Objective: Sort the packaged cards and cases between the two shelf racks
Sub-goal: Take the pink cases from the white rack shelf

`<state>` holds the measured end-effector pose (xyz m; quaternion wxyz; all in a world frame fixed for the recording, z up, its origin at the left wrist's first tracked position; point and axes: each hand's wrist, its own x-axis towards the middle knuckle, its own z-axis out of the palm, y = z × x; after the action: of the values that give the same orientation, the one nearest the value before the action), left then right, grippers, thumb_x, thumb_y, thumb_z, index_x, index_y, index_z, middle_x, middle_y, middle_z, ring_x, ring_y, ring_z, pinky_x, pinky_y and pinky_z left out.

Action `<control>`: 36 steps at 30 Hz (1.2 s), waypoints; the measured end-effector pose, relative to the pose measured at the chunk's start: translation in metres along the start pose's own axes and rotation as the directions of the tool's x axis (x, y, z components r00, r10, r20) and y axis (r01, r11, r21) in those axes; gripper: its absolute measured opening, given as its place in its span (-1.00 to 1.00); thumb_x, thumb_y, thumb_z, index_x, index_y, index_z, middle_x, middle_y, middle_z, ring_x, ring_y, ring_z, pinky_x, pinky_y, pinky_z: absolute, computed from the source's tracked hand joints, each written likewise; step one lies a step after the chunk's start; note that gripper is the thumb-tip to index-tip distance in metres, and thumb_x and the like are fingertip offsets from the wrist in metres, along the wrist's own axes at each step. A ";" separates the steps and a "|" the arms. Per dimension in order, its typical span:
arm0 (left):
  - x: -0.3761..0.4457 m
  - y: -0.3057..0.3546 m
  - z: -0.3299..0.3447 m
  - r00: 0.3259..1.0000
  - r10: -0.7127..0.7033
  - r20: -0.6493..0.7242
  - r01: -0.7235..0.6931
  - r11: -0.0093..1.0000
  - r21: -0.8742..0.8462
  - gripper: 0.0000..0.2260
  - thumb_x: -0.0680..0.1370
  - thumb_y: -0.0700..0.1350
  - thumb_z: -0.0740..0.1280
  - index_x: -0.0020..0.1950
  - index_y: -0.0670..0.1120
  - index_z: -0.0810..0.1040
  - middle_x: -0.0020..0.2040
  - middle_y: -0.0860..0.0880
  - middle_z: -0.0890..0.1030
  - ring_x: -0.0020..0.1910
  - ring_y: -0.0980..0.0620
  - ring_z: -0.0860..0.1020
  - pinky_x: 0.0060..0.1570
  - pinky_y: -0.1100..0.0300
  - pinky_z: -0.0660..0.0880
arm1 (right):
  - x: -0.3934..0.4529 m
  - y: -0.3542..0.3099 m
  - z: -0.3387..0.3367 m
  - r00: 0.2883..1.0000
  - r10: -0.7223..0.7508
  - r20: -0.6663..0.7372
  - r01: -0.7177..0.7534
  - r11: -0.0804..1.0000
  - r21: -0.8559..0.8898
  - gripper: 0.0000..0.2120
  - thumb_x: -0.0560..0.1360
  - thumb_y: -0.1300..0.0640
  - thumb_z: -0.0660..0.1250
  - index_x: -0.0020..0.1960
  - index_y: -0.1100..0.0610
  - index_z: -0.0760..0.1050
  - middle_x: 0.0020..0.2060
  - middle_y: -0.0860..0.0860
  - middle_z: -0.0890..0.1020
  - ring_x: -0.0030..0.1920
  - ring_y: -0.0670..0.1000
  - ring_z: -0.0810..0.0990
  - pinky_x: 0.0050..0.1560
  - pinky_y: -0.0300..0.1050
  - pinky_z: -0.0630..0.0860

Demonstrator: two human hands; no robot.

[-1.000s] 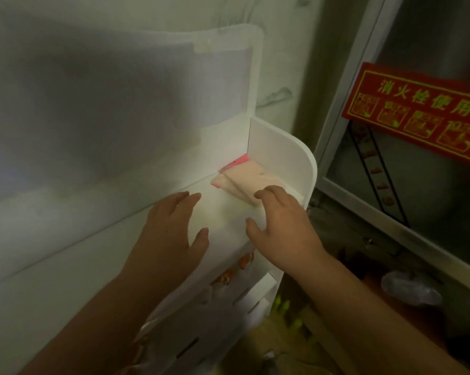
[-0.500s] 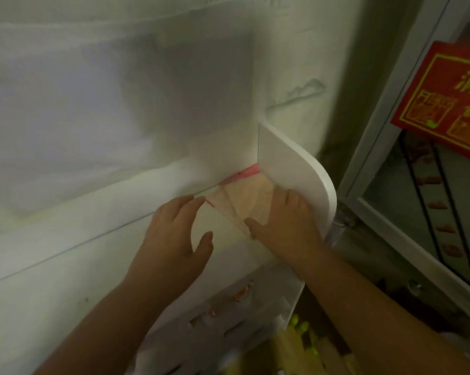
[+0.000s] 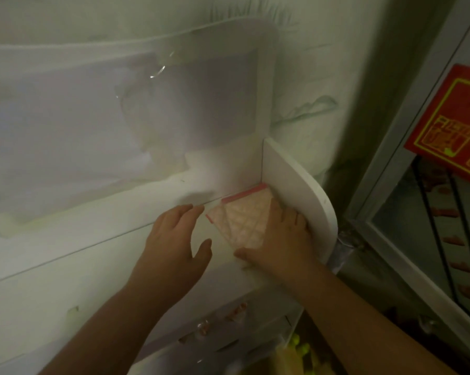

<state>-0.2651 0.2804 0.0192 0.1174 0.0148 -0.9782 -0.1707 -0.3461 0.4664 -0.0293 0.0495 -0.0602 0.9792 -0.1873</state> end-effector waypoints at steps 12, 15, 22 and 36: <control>0.020 -0.014 0.026 0.994 -0.104 0.027 0.102 0.991 0.083 -0.50 0.53 -0.01 0.34 0.45 -0.02 0.37 0.40 -0.04 0.43 0.40 -0.09 0.32 0.37 -0.05 0.29 | -0.008 0.006 -0.021 0.996 0.077 0.039 -0.083 0.753 0.653 -0.30 0.55 0.09 0.35 0.58 0.07 0.08 0.43 0.04 0.43 0.39 0.11 0.44 0.41 0.09 0.37; 0.030 -0.019 0.037 0.990 -0.127 0.064 0.120 0.988 0.100 -0.50 0.51 -0.03 0.36 0.44 -0.06 0.40 0.38 -0.09 0.46 0.37 -0.14 0.36 0.35 -0.07 0.32 | -0.014 0.009 -0.031 0.995 0.079 0.054 -0.093 0.699 0.709 -0.56 0.57 0.07 0.33 0.42 0.03 0.36 0.13 -0.11 0.58 0.20 0.03 0.57 0.23 0.05 0.53; 0.058 -0.013 0.059 0.997 -0.053 0.049 0.049 0.995 0.085 -0.35 0.43 0.24 0.10 0.39 -0.10 0.45 0.26 -0.16 0.54 0.24 -0.22 0.47 0.26 -0.09 0.37 | -0.025 0.017 -0.050 0.999 0.030 -0.015 -0.009 0.666 0.746 -0.81 0.57 0.08 0.33 0.15 -0.09 0.42 -0.12 -0.23 0.53 -0.11 -0.22 0.55 -0.17 -0.37 0.47; 0.088 -0.008 0.065 0.961 -0.125 0.248 0.103 0.990 0.099 -0.08 0.11 0.43 0.14 0.40 0.04 0.37 0.28 -0.09 0.51 0.25 -0.20 0.49 0.17 -0.07 0.47 | -0.043 0.025 -0.070 0.998 -0.007 -0.058 0.052 0.566 0.823 -0.79 0.57 0.11 0.35 0.01 -0.20 0.43 -0.09 -0.20 0.61 -0.09 -0.19 0.62 -0.02 -0.14 0.64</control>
<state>-0.3659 0.2880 -0.0237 -0.0192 0.0544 -0.9891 -0.1357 -0.3145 0.5211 0.0293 0.0451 -0.0420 0.7792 -0.6237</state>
